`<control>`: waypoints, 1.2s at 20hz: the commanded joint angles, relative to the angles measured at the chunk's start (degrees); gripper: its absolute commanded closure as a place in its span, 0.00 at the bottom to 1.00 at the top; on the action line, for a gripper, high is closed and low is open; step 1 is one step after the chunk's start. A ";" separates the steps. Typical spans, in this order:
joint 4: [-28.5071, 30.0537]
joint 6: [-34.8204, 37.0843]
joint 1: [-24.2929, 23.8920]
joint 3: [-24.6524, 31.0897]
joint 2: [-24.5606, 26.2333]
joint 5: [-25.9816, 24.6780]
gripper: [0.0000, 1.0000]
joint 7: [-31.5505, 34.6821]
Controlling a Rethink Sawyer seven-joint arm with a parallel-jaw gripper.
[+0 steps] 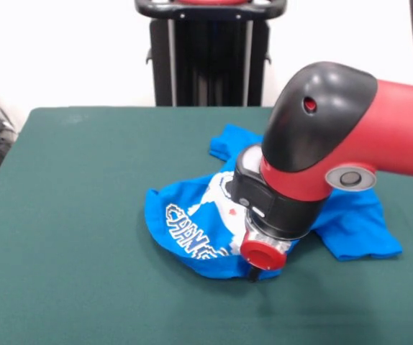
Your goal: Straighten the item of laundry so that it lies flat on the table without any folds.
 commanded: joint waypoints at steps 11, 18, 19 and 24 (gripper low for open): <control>-5.57 8.42 -3.58 0.55 -2.40 8.54 1.00 9.68; -7.62 11.88 -5.64 -2.84 -1.89 8.35 1.00 12.01; -7.44 12.22 -5.74 -3.02 -1.92 8.29 1.00 11.87; -5.25 12.28 -4.72 -1.62 -2.07 9.63 1.00 9.36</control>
